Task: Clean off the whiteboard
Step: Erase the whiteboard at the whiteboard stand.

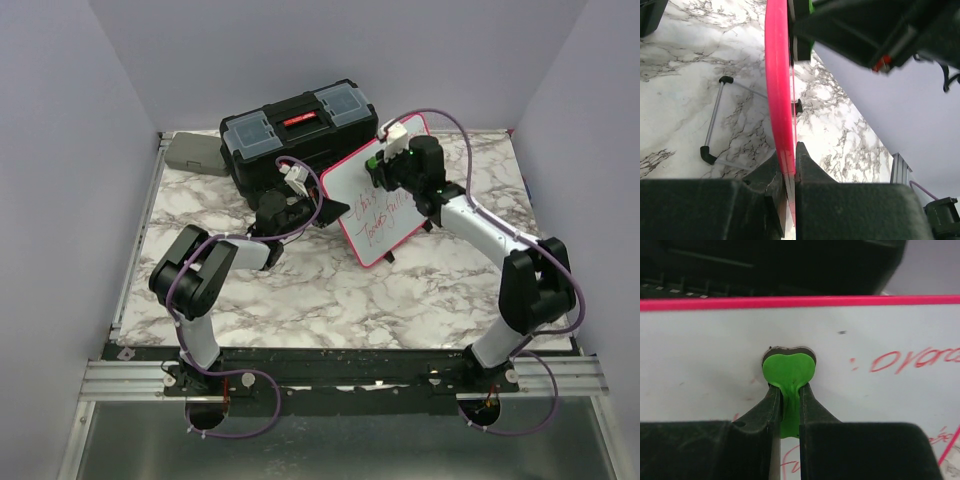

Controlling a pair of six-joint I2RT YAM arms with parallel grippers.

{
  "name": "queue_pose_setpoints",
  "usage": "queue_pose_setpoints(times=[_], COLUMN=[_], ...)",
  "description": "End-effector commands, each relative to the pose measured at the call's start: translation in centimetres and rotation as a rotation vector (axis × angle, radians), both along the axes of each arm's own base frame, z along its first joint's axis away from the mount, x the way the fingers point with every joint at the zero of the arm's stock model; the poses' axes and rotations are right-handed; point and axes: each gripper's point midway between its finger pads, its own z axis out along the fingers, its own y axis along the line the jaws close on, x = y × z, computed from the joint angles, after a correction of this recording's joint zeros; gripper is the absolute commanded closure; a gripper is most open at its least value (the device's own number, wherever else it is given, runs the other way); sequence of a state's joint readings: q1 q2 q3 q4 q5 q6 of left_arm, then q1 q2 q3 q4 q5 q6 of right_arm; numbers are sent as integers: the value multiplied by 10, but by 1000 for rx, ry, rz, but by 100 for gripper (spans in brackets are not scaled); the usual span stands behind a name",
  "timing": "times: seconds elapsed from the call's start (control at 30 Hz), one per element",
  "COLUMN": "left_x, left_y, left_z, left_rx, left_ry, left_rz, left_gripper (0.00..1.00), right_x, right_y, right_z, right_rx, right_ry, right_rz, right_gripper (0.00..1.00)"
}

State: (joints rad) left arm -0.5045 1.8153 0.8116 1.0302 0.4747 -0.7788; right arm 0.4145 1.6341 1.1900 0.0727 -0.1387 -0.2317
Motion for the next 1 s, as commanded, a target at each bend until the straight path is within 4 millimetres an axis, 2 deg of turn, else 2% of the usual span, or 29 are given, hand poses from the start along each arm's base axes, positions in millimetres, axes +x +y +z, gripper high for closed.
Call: queue_pose_setpoints(times=[0.0, 0.07, 0.13, 0.27, 0.37, 0.47, 0.57, 0.7, 0.77, 0.97], left_x=[-27, -28, -28, -27, -25, -25, -26, -28, -29, -30], left_y=[-19, -19, -19, -20, -22, -22, -22, -20, -20, -20], left_z=[-9, -9, -9, -11, -11, -10, -10, -10, -10, -11], left_rx=[47, 49, 49, 49, 47, 45, 46, 48, 50, 51], left_ry=[-37, -38, -39, -34, -34, -34, -33, -34, -35, -34], left_rz=[-149, -151, -153, -157, -161, -161, -161, -162, -163, -169], left_gripper=[100, 100, 100, 100, 100, 100, 100, 100, 100, 100], right_x=[49, 53, 46, 6, -26, -44, -34, 7, 21, 40], right_y=[-42, -44, -35, -4, 21, 45, 46, 15, 0, -18], right_z=[2, -2, -7, -21, -31, -22, -10, 1, 6, 9], right_rx=[19, 8, 11, 29, -3, 0, 16, -1, 8, 27], right_ry=[-14, -11, 7, 74, 58, 14, -28, -96, -120, -140], right_rz=[-171, -165, -98, 136, 238, 301, 250, 2, -77, -149], right_gripper=[99, 99, 99, 99, 99, 99, 99, 99, 99, 99])
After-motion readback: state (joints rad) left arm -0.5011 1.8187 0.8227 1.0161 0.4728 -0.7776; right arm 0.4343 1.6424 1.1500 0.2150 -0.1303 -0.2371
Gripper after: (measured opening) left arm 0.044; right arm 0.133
